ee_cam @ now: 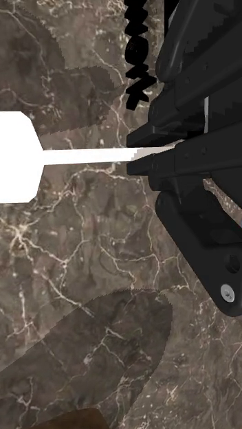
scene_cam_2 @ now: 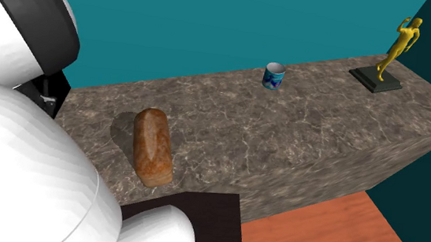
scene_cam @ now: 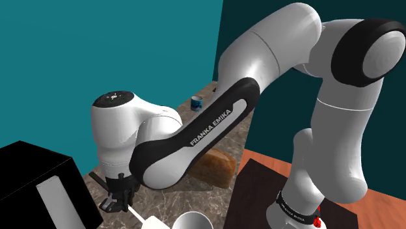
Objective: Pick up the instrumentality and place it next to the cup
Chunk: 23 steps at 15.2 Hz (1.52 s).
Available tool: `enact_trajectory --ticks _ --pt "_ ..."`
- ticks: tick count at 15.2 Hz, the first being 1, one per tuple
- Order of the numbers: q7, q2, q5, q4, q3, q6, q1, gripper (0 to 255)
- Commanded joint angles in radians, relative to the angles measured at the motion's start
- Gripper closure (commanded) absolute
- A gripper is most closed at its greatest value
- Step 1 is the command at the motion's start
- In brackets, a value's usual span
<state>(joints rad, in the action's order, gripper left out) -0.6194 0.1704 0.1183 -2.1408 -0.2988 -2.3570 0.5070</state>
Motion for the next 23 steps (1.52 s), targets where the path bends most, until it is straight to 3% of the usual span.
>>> enact_trajectory --ticks 1,19,23 --pt "-0.007 0.014 0.009 -0.012 0.002 -0.026 0.002 255" --pt "-0.086 0.197 0.114 -0.042 0.047 -0.229 0.033 255" --pt "-0.088 0.204 0.117 -0.042 0.05 -0.236 0.035 255"
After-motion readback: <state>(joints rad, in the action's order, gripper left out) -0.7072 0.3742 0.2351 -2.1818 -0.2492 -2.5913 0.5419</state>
